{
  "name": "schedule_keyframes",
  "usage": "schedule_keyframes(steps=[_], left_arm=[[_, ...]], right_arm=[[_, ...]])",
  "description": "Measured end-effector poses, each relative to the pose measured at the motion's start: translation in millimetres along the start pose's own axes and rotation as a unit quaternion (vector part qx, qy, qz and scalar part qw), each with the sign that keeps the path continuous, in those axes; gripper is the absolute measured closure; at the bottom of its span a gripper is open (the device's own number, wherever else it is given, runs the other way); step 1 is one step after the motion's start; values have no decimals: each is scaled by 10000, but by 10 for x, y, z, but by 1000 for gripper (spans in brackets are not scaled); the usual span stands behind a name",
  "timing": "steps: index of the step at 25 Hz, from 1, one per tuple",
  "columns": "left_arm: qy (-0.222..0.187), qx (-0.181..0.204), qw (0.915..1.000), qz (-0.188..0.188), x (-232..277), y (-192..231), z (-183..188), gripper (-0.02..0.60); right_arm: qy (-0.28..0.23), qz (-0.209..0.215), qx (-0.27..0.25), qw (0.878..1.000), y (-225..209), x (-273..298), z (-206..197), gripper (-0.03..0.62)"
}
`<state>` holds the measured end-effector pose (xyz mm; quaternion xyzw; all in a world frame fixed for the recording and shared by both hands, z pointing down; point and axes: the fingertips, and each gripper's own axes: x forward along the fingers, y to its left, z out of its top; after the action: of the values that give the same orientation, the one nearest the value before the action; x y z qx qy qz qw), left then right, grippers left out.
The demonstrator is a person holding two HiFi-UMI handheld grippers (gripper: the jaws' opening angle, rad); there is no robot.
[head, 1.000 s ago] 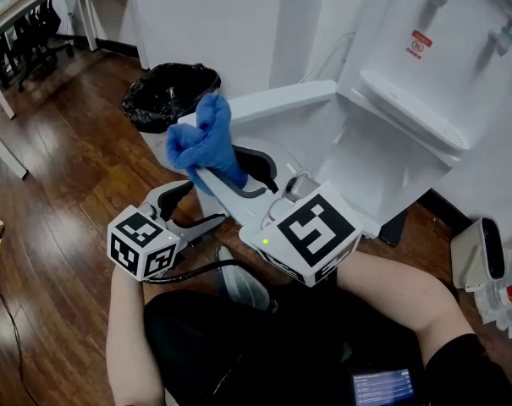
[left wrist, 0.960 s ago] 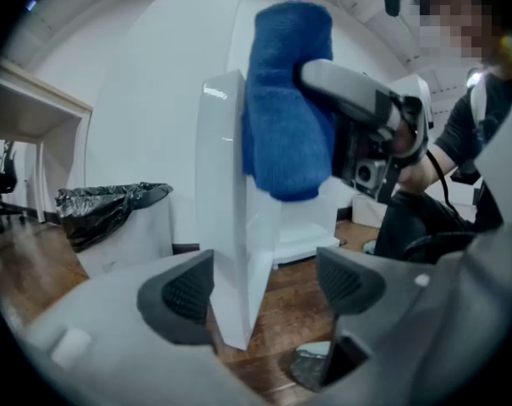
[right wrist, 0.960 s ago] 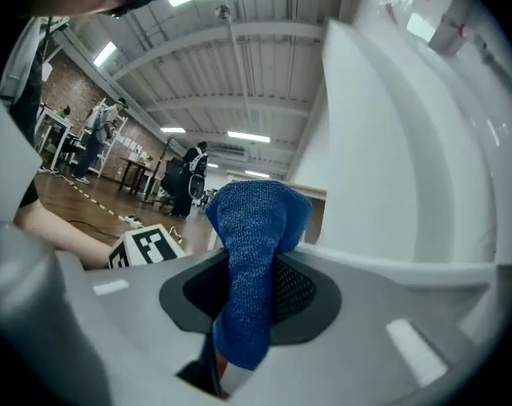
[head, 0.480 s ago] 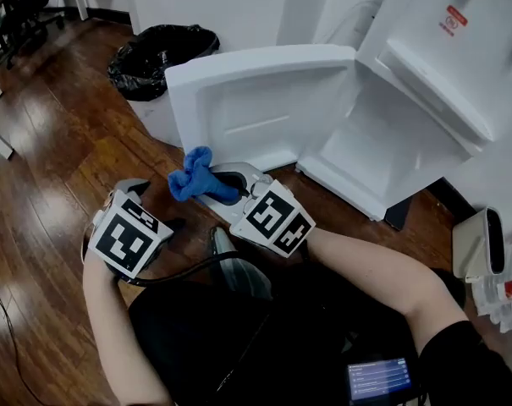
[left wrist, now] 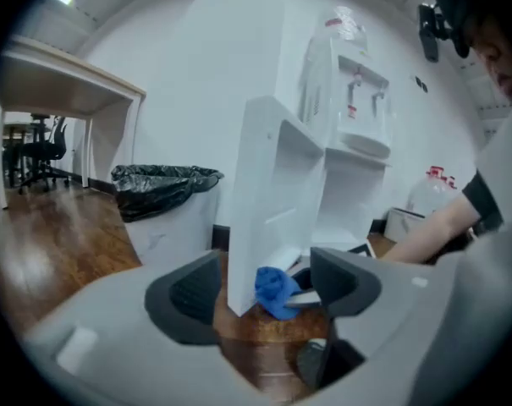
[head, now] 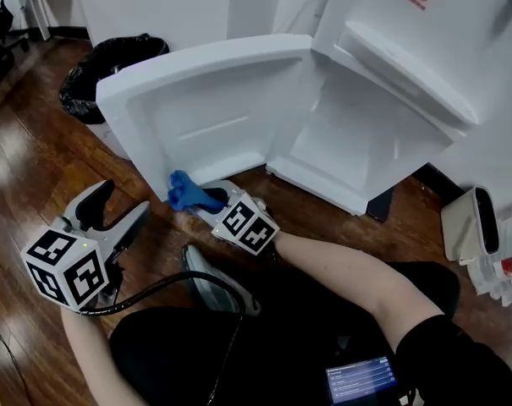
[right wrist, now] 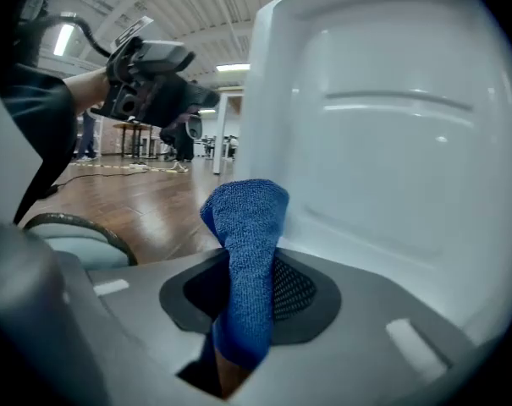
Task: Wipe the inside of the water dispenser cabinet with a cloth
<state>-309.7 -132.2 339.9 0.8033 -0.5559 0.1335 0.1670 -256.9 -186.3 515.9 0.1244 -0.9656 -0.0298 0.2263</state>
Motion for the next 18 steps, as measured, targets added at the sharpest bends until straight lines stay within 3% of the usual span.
schedule_keyframes(steps=[3,8,12,15,18], left_arm=[[-46,-22,9999,-141,26,-2,-35,259],[-489,-682,9957,-403,-62,-49,143,270],[-1102,-1271,9857,-110,-279,170,310,272],[-1490,-1426,9784,160,-458,263,486,273],[-1721,-1171,9779,-175,-539,-5,736,273]], right_arm=[[124,-503,158,9985,-531,-312,-257,487],[604,-1264,525,9887,-1117,-885,-707,487],[1036,-1549,1407,9724,-1405,-1348,-940,487],[791,-1700,1594,9692,-1554,-1701,-736,487],[11,-2234,1697,9598,-1865,-2131,-211,487]])
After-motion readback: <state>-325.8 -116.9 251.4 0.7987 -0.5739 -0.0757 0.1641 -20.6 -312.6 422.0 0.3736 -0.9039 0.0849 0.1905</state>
